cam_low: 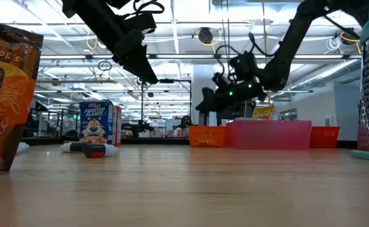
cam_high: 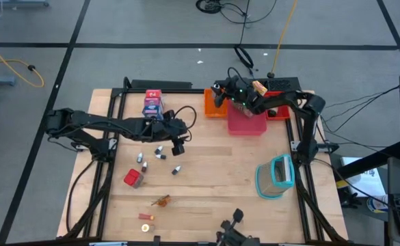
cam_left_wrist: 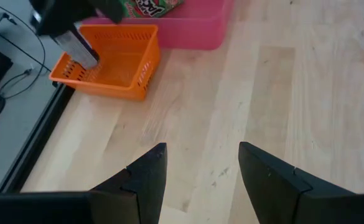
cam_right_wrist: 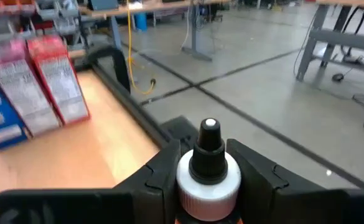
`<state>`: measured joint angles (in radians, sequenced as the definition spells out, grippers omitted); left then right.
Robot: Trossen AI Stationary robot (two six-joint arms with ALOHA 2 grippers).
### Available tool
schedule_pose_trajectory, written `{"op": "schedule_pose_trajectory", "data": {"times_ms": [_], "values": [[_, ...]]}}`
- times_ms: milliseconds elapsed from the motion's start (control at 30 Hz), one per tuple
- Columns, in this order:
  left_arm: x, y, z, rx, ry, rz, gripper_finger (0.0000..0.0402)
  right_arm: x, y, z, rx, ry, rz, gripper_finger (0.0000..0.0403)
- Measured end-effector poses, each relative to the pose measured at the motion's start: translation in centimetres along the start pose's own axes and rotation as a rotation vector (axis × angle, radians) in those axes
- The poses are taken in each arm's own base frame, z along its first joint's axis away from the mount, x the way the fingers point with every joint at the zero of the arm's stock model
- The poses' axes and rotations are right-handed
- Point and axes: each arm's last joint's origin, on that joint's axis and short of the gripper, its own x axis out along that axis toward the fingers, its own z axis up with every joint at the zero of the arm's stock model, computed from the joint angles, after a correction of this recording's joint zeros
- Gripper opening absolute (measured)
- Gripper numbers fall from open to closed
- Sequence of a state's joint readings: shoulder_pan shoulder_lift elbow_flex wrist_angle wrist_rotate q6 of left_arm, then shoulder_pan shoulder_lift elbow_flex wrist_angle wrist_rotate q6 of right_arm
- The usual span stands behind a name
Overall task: Pick & Place Kitchen Items
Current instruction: Put the large black food coloring bottle into the orange bin
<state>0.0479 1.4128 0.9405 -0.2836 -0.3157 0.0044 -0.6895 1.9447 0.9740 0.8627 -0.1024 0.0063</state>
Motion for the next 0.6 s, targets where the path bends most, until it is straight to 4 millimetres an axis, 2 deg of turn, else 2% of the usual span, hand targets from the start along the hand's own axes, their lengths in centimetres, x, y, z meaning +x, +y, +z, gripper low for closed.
{"op": "schedule_pose_trajectory", "data": {"times_ms": [133, 233, 400, 467, 600], "values": [[0.01, 0.0, -0.02, -0.002, 0.002, 0.0, 0.0198, 0.83, -0.1, -0.44, 0.002, 0.016, 0.001, 0.0106], [0.01, -0.01, -0.04, -0.005, 0.004, 0.0, 0.0198, 0.92, -0.13, 0.02, -0.013, -0.002, -0.001, 0.0106], [0.01, -0.01, -0.05, -0.008, 0.004, 0.0, 0.0198, 0.91, -0.33, -0.34, -0.01, 0.026, -0.007, 0.0106], [0.02, -0.01, -0.06, -0.008, 0.005, 0.0, 0.0198, 0.88, -0.49, -0.21, -0.002, 0.016, -0.011, 0.0131], [0.04, -0.01, -0.06, -0.008, 0.005, 0.0, 0.0198, 0.84, -0.82, -0.28, 0.038, 0.024, -0.021, 0.0206]]}}
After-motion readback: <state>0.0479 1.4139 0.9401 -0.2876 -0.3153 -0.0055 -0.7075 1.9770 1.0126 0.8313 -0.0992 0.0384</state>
